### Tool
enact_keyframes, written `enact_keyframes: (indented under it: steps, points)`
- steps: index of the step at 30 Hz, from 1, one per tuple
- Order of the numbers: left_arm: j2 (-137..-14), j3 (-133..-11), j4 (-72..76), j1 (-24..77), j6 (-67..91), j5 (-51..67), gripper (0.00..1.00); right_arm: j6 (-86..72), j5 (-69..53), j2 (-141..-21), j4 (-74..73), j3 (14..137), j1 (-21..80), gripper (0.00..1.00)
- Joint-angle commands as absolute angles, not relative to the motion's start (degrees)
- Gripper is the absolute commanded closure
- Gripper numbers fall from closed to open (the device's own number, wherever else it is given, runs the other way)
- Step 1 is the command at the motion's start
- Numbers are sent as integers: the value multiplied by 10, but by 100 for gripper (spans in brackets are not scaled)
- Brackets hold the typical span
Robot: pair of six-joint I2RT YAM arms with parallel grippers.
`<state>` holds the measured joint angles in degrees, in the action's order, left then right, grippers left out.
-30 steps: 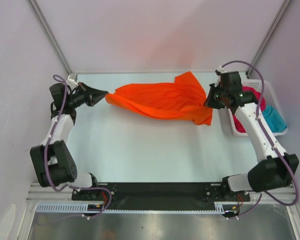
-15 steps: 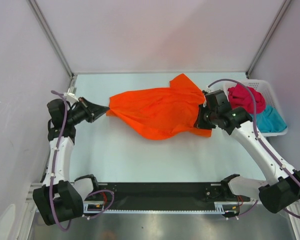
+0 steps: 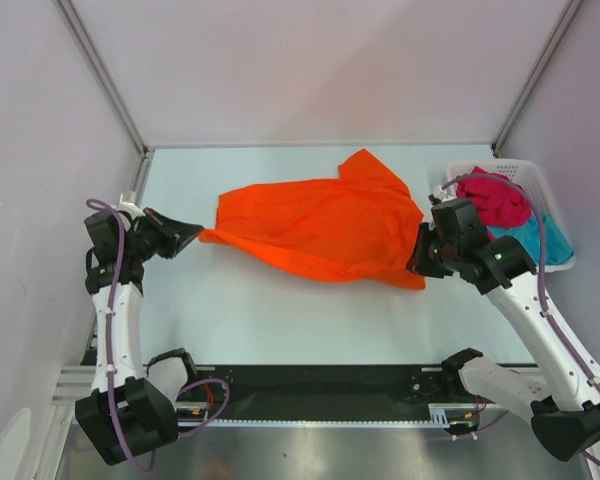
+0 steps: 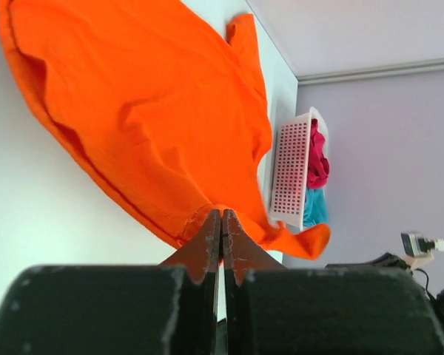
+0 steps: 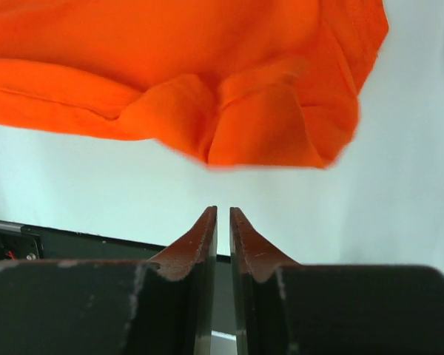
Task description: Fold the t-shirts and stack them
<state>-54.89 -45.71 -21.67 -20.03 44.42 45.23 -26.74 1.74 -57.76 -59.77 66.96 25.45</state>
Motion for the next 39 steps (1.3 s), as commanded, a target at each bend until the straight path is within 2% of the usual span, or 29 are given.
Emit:
enact_keyframes:
  steps: [1, 4, 7, 8, 10, 11, 15, 18, 22, 24, 31, 32, 36, 39]
  points:
    - [-538, -483, -241, -210, 435, 432, 96, -279, 33, -564, -618, 662, 254, 82]
    - [-535, -489, -252, -214, 432, 431, 92, -279, 26, -570, -616, 664, 255, 74]
    - [-531, -493, -260, -221, 429, 430, 75, -276, 21, -572, -611, 662, 255, 70]
    - [-529, -493, -261, -225, 429, 431, 58, -276, 21, -572, -607, 660, 255, 69]
    - [-527, -496, -262, -228, 429, 430, 40, -274, 19, -577, -599, 658, 255, 68]
    - [-527, -497, -268, -231, 429, 423, 24, -273, 18, -580, -588, 658, 255, 68]
    - [-533, -509, -272, -236, 432, 409, 5, -267, 9, -603, -545, 662, 248, 66]
    - [-545, -515, -254, -236, 444, 402, 0, -257, -28, -641, -486, 662, 227, 64]
    - [-589, -527, -209, -236, 466, 409, 0, -237, -108, -731, -379, 695, 179, 65]
    - [-619, -539, -203, -236, 467, 411, 0, -224, -120, -818, -364, 734, 156, 65]
    - [-619, -513, -179, -234, 467, 433, 1, -181, -116, -1096, -410, 1020, 114, 66]
    - [-619, -509, -180, -234, 464, 438, 1, -178, -120, -1131, -423, 1098, 110, 65]
    - [-603, -488, -188, -235, 454, 441, 2, -175, -129, -1297, -483, 1279, 92, 65]
    - [-593, -476, -192, -234, 447, 440, 2, -177, -140, -1356, -512, 1371, 76, 65]
